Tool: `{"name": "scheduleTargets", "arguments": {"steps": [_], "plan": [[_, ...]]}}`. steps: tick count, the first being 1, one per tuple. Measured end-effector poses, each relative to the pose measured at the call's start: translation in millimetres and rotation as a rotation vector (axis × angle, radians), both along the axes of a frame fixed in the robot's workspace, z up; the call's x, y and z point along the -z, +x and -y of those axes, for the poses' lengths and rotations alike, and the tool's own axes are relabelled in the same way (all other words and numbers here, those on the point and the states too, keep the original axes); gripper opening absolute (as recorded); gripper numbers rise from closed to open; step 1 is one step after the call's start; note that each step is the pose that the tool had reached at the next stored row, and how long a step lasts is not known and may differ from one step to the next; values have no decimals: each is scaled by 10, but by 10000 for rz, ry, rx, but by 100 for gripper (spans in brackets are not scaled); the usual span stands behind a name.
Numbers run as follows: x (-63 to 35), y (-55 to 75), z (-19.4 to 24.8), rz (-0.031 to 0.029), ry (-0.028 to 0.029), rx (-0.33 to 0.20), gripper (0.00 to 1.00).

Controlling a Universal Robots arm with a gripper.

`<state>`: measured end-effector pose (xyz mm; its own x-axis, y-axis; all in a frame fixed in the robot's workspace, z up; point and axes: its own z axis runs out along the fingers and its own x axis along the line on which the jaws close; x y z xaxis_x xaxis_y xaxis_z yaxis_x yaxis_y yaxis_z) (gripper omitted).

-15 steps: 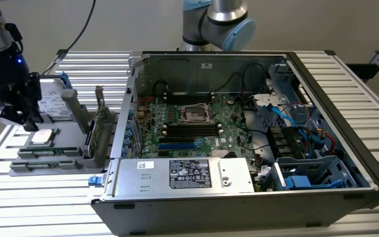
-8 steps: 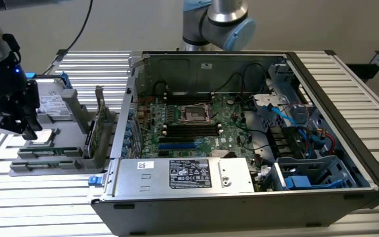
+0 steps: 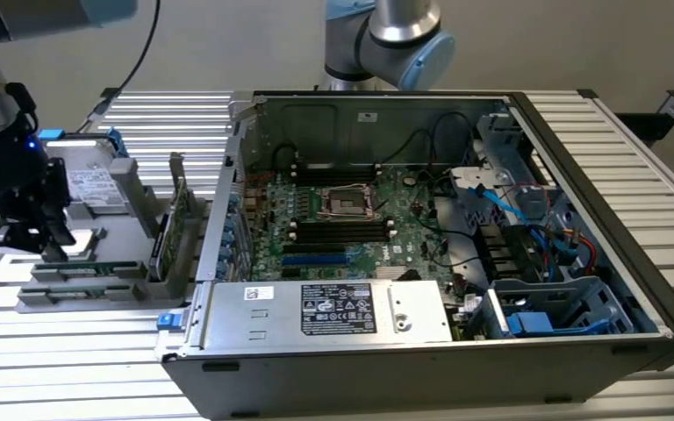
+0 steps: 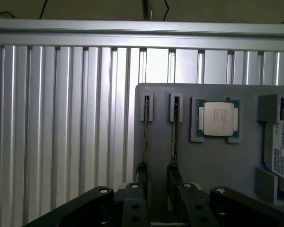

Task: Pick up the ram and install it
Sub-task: 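Pick up the ram and move it above insertion slot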

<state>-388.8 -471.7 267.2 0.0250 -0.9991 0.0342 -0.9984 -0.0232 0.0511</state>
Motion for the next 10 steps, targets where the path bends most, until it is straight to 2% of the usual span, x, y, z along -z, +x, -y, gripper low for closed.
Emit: {"name": "scheduleTargets", "arguments": {"steps": [6,10], "plan": [[109,-52,38,0,71,-258,31],[182,-80,48,-2,89,-476,31]]}}
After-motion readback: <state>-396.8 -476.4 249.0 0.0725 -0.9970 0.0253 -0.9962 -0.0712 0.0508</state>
